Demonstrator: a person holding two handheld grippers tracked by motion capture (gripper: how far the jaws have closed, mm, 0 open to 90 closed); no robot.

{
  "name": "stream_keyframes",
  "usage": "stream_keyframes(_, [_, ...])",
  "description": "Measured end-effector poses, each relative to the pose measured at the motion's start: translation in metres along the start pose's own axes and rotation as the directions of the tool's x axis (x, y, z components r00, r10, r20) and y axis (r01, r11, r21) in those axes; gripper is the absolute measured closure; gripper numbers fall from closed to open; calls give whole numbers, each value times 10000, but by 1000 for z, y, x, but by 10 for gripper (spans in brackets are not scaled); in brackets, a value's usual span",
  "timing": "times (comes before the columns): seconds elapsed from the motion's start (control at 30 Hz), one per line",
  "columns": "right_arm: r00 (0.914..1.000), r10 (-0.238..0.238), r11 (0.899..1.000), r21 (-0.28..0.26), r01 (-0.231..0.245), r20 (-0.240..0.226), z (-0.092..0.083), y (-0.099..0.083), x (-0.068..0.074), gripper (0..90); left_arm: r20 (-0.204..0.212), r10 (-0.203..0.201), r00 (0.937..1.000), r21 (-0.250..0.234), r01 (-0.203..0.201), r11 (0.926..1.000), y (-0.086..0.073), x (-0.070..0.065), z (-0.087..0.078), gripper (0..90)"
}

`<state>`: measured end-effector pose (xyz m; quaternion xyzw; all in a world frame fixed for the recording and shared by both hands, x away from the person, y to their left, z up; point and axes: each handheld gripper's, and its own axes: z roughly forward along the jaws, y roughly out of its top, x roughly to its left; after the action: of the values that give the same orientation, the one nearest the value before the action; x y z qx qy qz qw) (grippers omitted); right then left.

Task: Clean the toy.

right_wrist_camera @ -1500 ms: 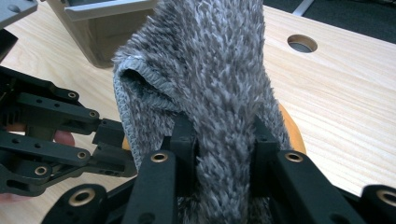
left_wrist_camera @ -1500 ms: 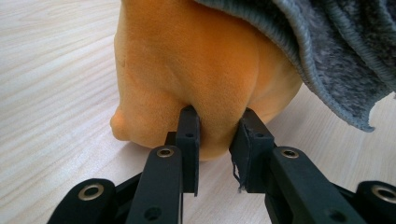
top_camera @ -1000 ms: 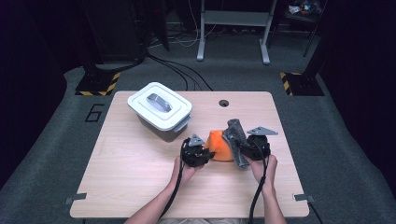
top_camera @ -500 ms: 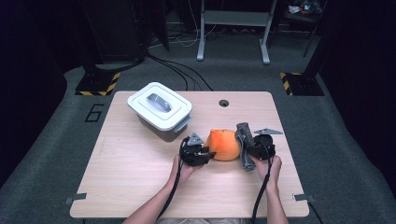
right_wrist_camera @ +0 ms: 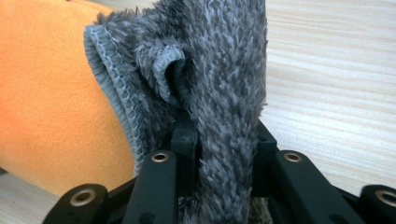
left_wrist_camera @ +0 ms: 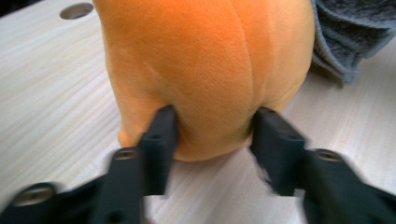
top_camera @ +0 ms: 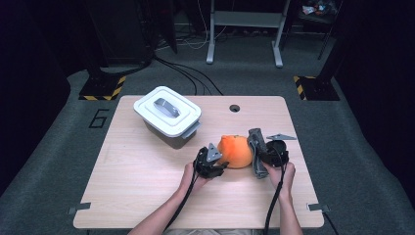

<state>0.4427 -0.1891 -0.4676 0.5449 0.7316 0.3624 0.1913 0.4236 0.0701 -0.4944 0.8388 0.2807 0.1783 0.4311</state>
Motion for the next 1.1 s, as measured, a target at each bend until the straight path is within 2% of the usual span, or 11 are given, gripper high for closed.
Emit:
stream_keyframes(0.13, [9997, 158, 9995, -270, -164, -201, -9, 1, 1, 702, 87, -758, 9971, -314, 760, 9966, -1, 5, -4, 723])
stream_keyframes(0.23, [9983, 118, 9975, -689, -157, -572, -22, 5, 4, 703, 448, -1428, 9887, -316, 1443, 9890, -1, 8, -7, 739])
stream_keyframes(0.4, [9920, -523, 9924, -1164, 388, -1150, -42, 16, 26, 702, 811, -2065, 9751, -213, 2088, 9777, 3, 8, -13, 740])
stream_keyframes(0.53, [9835, -974, 9887, -1278, 781, -1524, -48, 24, 47, 701, 823, -2146, 9732, -226, 2171, 9759, 5, 7, -15, 738])
stream_keyframes(0.7, [9754, -1560, 9846, -1032, 1410, -1557, -38, 27, 68, 699, 920, -2183, 9715, -266, 2215, 9748, 4, 4, -15, 737])
stream_keyframes(0.8, [9752, -1919, 9794, -849, 1831, -1102, -28, 27, 77, 698, 603, -1828, 9813, -235, 1845, 9826, 4, 1, -13, 738])
stream_keyframes(0.87, [9728, -2236, 9727, -780, 2187, -602, -24, 26, 82, 699, 535, -1861, 9811, -190, 1873, 9821, 4, 1, -12, 739])
stream_keyframes(0.93, [9721, -2307, 9707, -797, 2269, -415, -23, 26, 84, 699, 463, -2009, 9785, -229, 2021, 9791, 4, 2, -12, 740])
stream_keyframes(0.97, [9689, -2453, 9667, -834, 2419, -333, -22, 27, 83, 699, 476, -2055, 9775, -223, 2067, 9782, 4, 3, -12, 740])
stream_keyframes(1.07, [9736, -2261, 9714, -815, 2230, -312, -22, 27, 83, 700, 490, -2146, 9755, -246, 2159, 9761, 4, 3, -11, 739])
stream_keyframes(1.1, [9714, -2353, 9694, -793, 2322, -321, -22, 27, 82, 699, 490, -2135, 9757, -256, 2149, 9763, 4, 4, -11, 740])
